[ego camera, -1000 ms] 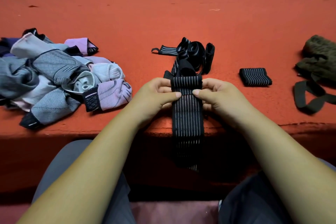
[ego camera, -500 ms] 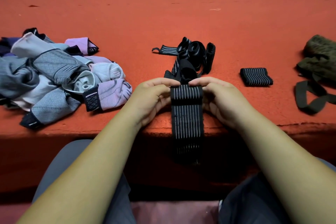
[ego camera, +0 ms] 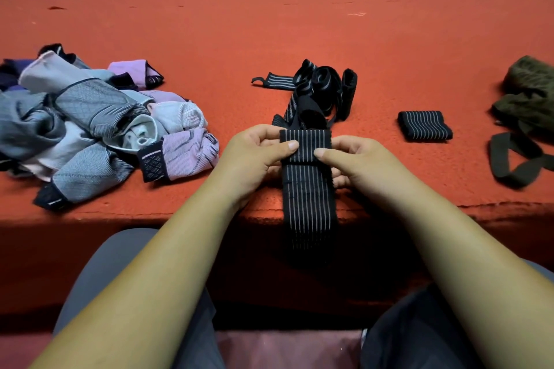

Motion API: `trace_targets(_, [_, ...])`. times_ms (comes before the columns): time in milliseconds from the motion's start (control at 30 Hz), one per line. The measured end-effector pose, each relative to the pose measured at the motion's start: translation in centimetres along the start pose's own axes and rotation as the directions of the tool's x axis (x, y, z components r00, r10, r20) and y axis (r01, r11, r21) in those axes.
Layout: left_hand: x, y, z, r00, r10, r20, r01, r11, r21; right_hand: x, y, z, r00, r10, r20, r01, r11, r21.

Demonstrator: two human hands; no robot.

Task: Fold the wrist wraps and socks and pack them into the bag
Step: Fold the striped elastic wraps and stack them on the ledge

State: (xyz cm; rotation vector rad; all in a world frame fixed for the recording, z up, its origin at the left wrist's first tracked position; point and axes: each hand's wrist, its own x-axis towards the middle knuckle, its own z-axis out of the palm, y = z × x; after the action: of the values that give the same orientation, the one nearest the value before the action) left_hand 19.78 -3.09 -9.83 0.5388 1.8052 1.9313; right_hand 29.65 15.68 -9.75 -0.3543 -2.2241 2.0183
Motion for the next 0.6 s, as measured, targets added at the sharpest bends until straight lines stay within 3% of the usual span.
trace_targets(167, [-0.08, -0.16, -0.14, 0.994, -0.055, 0.096, 0.054, 0.998, 0.014, 0.36, 0.18, -0.04, 0.994, -0.045, -0.097, 0.046, 0.999, 0.008])
trace_targets(400, [0.36, -0.72, 0.08, 1.000, -0.018, -0.002, 0.018, 0.997, -0.070, 0.14, -0.04, -0.09, 0.998, -0.049, -0.029, 0.050, 0.998, 0.022])
trace_targets(600, [0.36, -0.11, 0.18, 0.985, -0.169, 0.030, 0.172, 0.972, -0.159, 0.45, -0.13, -0.01, 1.000, 0.030, -0.002, -0.028, 0.958, 0.285])
